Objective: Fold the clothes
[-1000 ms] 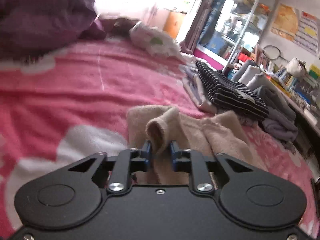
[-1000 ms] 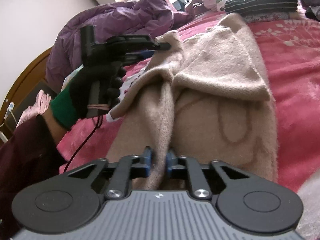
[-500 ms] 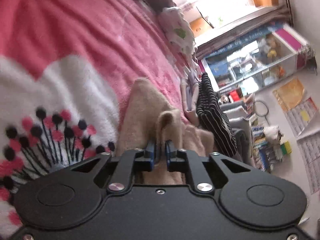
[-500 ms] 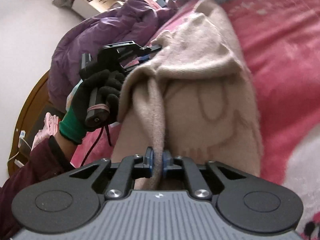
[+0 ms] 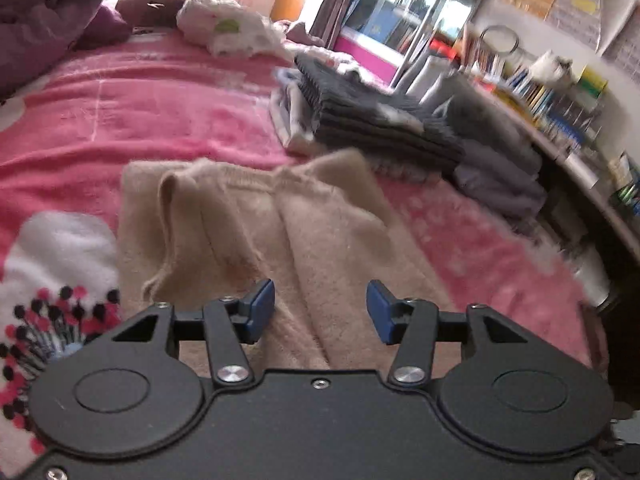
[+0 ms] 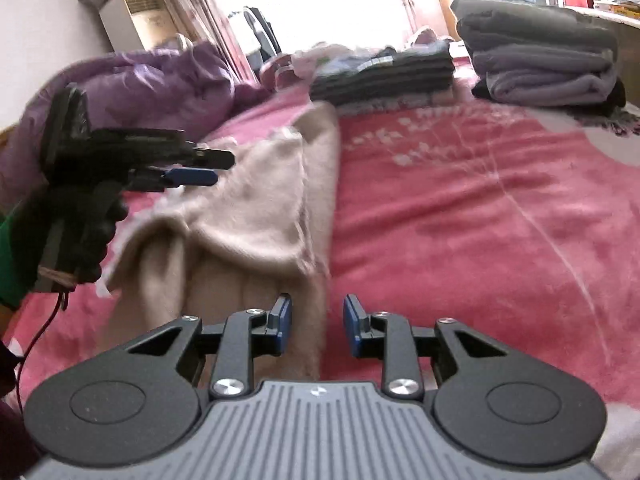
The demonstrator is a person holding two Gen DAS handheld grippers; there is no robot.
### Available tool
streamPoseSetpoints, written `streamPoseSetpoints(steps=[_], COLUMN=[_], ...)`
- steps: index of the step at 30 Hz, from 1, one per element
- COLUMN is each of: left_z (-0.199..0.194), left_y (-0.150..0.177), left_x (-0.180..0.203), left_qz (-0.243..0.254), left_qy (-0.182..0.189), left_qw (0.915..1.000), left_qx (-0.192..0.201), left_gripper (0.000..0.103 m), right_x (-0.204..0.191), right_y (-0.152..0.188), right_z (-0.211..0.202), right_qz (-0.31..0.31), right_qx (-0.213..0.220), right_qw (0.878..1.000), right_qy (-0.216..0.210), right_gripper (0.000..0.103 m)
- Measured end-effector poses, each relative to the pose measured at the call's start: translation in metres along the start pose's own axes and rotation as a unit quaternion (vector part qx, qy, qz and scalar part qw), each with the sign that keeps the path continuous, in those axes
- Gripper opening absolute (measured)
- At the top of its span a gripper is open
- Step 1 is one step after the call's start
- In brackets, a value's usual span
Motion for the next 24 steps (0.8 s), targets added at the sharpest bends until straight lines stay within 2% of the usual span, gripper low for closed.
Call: streamPoseSetpoints(steps=[2, 4, 5, 7, 8, 9, 10, 11, 13, 15, 17, 19, 21, 23, 24], left_z=[0.012, 0.023, 0.028, 0.032, 0.032, 0.032, 0.029, 0.027, 0.014, -0.001, 0.002, 0.006, 0.010, 0.014, 0.016], left_y=[0.007, 0.014, 0.017, 0.022, 0.021, 0.021, 0.020, 0.019, 0.007, -0.006, -0.001, 0.004, 0.010, 0.016, 0.018], left_x=[0.008, 0.017, 0.016, 0.013, 0.011, 0.008, 0.009, 0.011, 0.026, 0.041, 0.038, 0.035, 0.031, 0.028, 0.026], left_qz=[0.015, 0.030, 0.041, 0.031, 0.021, 0.010, -0.002, -0.014, -0.050, -0.085, -0.083, -0.080, -0.076, -0.073, -0.071], left_qy=[-0.001, -0.002, -0.013, -0.008, -0.003, 0.003, 0.012, 0.021, 0.070, 0.119, 0.110, 0.099, 0.088, 0.077, 0.071], left_qw=[0.9997, 0.9988, 0.9981, 0.9982, 0.9986, 0.9988, 0.9991, 0.9991, 0.9963, 0.9888, 0.9903, 0.9919, 0.9932, 0.9942, 0.9946], left_qx=[-0.019, -0.037, -0.045, -0.050, -0.048, -0.047, -0.042, -0.035, -0.003, 0.029, 0.018, 0.006, -0.006, -0.019, -0.025], left_gripper=[0.047, 0.030, 0.030, 0.030, 0.028, 0.025, 0.016, 0.011, 0.011, 0.011, 0.010, 0.011, 0.011, 0.018, 0.022], right_x=[0.001, 0.001, 0.001, 0.002, 0.002, 0.003, 0.003, 0.003, 0.006, 0.017, 0.029, 0.040, 0.041, 0.033, 0.028], right_y=[0.003, 0.005, 0.006, 0.009, 0.010, 0.012, 0.013, 0.014, 0.014, 0.005, 0.002, 0.004, 0.010, 0.013, 0.015], right_z=[0.002, 0.003, 0.004, 0.006, 0.007, 0.007, 0.008, 0.009, 0.006, -0.009, -0.016, -0.015, -0.011, -0.011, -0.011], right_qz=[0.002, 0.004, 0.005, 0.007, 0.008, 0.010, 0.011, 0.012, 0.028, 0.076, 0.087, 0.097, 0.109, 0.093, 0.079], right_qx=[-0.004, -0.009, -0.011, -0.016, -0.018, -0.020, -0.022, -0.025, -0.019, 0.008, 0.011, 0.003, -0.012, -0.018, -0.023], right_qw=[1.000, 1.000, 1.000, 1.000, 1.000, 1.000, 1.000, 1.000, 0.999, 0.997, 0.996, 0.995, 0.994, 0.995, 0.996], right_qy=[-0.001, -0.003, -0.004, -0.005, -0.006, -0.007, -0.007, -0.008, -0.014, -0.027, -0.018, -0.001, -0.012, -0.023, -0.024], right_gripper=[0.037, 0.038, 0.038, 0.040, 0.033, 0.017, 0.015, 0.012, 0.011, 0.007, 0.007, 0.012, 0.015, 0.040, 0.042])
Point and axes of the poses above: each gripper's, at about its wrist camera, not at the fingertips, and z roughly the way its jaws point, x to its right, y to its underside, the point moved 8 cm from there along z, roughly the way its jaws point, and after that the axes turned 2 degrees about x, right-handed, at the moved point
